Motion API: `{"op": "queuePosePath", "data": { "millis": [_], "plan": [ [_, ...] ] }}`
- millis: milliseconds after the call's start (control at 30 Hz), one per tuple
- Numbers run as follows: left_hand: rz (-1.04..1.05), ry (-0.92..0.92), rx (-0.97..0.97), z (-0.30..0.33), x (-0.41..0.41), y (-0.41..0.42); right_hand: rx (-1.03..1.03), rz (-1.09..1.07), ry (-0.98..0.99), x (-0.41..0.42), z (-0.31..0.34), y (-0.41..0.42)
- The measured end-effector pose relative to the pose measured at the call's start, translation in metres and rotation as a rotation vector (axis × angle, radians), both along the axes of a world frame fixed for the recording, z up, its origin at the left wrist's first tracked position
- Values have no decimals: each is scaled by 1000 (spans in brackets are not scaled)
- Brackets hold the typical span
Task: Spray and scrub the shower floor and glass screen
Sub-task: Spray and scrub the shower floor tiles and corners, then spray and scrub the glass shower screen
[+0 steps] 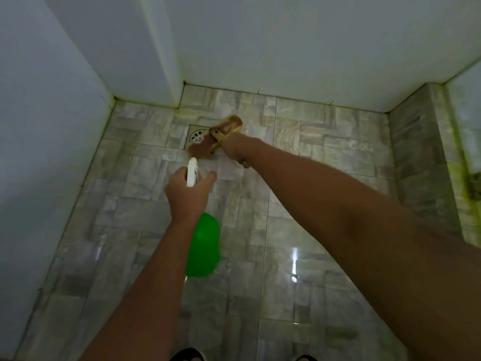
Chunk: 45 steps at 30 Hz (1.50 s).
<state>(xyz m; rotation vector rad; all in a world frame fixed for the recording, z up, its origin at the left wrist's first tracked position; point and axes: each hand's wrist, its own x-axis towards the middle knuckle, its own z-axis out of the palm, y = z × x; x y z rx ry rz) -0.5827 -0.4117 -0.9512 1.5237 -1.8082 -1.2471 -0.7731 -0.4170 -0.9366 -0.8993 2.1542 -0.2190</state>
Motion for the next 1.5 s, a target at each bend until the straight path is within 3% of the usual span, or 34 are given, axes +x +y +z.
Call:
{"op": "queuePosePath", "data": {
  "millis": [200, 333, 400, 533, 767, 1033, 1333, 1500],
  "plan": [
    [-60, -4, -18, 13, -6, 11, 121, 186, 34, 22, 1, 83],
    [-119, 16, -44, 20, -9, 22, 225, 66, 3, 17, 16, 156],
    [-176, 27, -91, 29, -10, 27, 250, -103, -68, 13, 13, 176],
    [-313, 49, -151, 59, -16, 39, 131, -662, -345, 22, 18, 206],
    [-424, 112, -173, 183, -40, 65, -240, -935, -358, 48, 124, 236],
    [-568, 229, -172, 400, -84, 99, -570, -1174, -178, 29, 357, 276],
    [-768, 550, -52, 781, -144, 131, -871, -1042, 325, -4, 742, 319],
    [-909, 745, -104, 1000, -188, 145, -1085, -961, 554, -30, 967, 334]
  ]
}}
